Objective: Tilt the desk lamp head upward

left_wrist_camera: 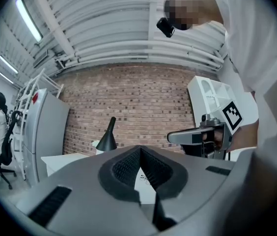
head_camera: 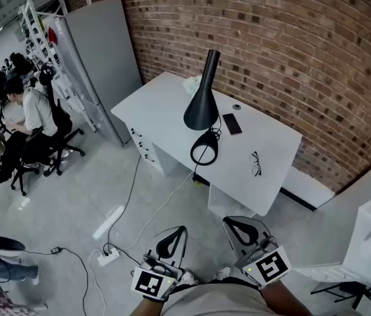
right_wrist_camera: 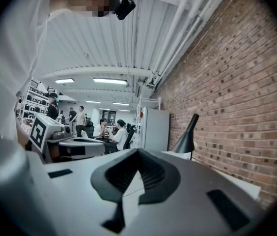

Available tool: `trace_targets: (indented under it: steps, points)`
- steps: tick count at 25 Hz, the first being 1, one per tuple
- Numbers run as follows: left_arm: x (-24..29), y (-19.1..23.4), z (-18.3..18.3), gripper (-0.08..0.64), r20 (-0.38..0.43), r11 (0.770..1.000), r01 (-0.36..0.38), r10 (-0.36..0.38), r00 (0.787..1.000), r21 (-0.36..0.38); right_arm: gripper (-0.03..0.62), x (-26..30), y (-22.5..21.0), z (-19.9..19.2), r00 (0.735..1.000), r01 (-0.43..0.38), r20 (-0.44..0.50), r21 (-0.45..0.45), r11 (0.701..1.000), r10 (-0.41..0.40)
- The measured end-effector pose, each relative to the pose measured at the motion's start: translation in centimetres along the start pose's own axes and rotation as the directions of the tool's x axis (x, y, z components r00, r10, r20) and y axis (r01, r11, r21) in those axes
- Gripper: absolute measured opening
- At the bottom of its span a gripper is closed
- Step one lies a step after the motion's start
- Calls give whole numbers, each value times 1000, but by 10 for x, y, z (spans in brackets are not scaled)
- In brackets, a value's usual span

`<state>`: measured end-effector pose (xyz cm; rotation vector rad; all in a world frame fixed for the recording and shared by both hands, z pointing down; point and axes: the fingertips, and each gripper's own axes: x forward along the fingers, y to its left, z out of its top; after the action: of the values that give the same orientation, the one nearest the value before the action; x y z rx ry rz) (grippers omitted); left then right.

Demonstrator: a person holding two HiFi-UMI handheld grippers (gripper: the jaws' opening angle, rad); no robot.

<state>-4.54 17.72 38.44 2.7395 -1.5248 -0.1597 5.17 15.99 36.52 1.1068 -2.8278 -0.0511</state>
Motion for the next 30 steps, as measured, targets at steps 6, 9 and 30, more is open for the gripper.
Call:
trace_targets:
  steps: [6,9,30]
  points:
    - [8,-10,-5,4,-13,1000,-2,2,1000,0,15,-7,-8,-1,1000,-4,26,10,1000,3]
    - [16,-14,-11,3,-32,1000,-13,13,999,-10,15,-12,-15,-9,1000,-29,1,0,1000,29]
    - [70,-16,-31,3,-63,996,-83,83,995,-7,15,10,-60,-29,985,-172,39,49,984,170]
